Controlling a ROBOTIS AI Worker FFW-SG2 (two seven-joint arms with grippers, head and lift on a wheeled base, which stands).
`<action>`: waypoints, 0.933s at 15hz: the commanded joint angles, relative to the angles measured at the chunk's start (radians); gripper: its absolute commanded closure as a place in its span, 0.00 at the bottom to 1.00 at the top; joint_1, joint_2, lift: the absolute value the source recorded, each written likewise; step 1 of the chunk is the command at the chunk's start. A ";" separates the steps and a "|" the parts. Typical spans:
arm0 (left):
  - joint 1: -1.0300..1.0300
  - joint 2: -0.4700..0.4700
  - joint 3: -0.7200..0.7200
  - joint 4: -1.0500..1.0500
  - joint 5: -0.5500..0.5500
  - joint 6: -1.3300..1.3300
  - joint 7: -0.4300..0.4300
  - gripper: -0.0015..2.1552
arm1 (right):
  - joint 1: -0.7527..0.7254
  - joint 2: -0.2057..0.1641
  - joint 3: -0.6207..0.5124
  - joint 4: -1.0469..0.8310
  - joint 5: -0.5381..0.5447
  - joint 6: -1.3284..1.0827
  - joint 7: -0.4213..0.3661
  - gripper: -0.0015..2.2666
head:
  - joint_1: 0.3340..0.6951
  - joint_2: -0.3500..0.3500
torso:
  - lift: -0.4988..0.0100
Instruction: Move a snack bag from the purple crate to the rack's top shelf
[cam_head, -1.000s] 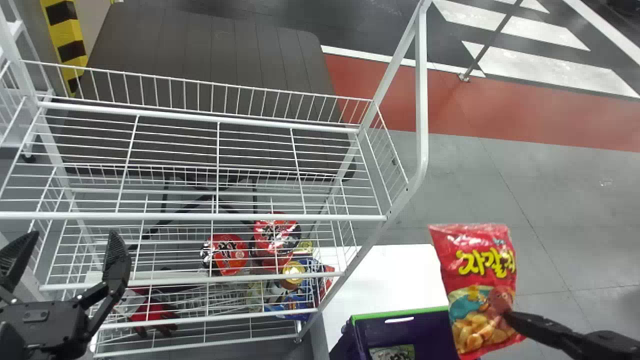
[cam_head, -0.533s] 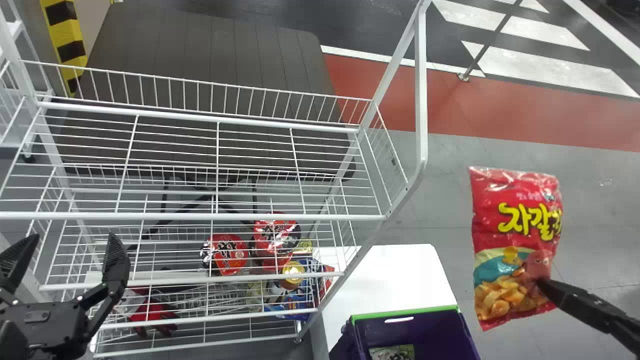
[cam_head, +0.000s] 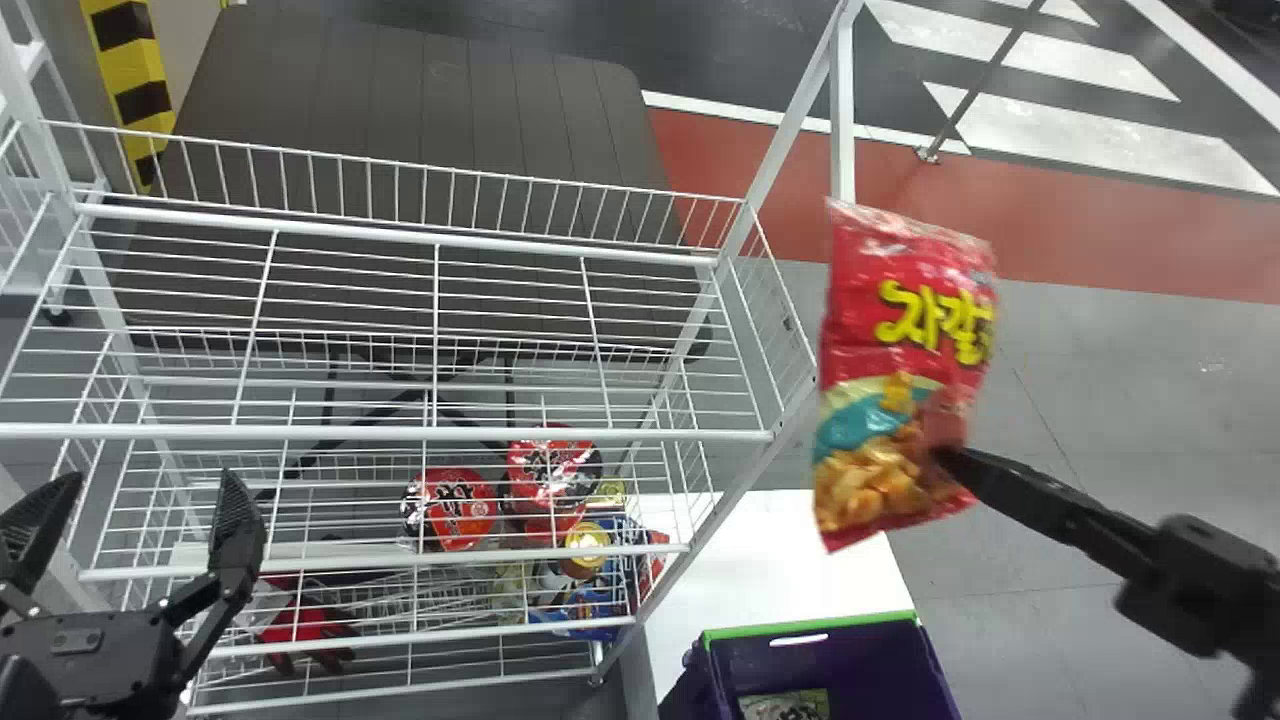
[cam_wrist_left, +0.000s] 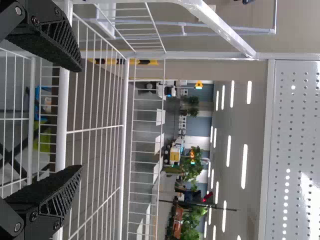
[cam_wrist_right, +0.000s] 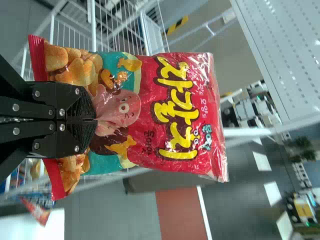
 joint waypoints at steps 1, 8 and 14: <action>0.007 0.002 0.000 0.003 -0.001 -0.014 0.000 0.06 | -0.018 0.001 0.132 -0.025 0.028 0.055 -0.055 0.78 | 1.00 0.01 | 0.98; 0.021 0.002 -0.003 0.006 -0.005 -0.032 0.000 0.06 | -0.084 0.001 0.626 -0.045 0.148 0.141 -0.383 0.78 | 1.00 0.30 | 0.98; 0.018 0.002 -0.003 0.029 -0.010 -0.041 0.000 0.06 | -0.158 0.001 0.981 0.087 0.194 -0.135 -0.734 0.78 | 1.00 0.49 | 0.98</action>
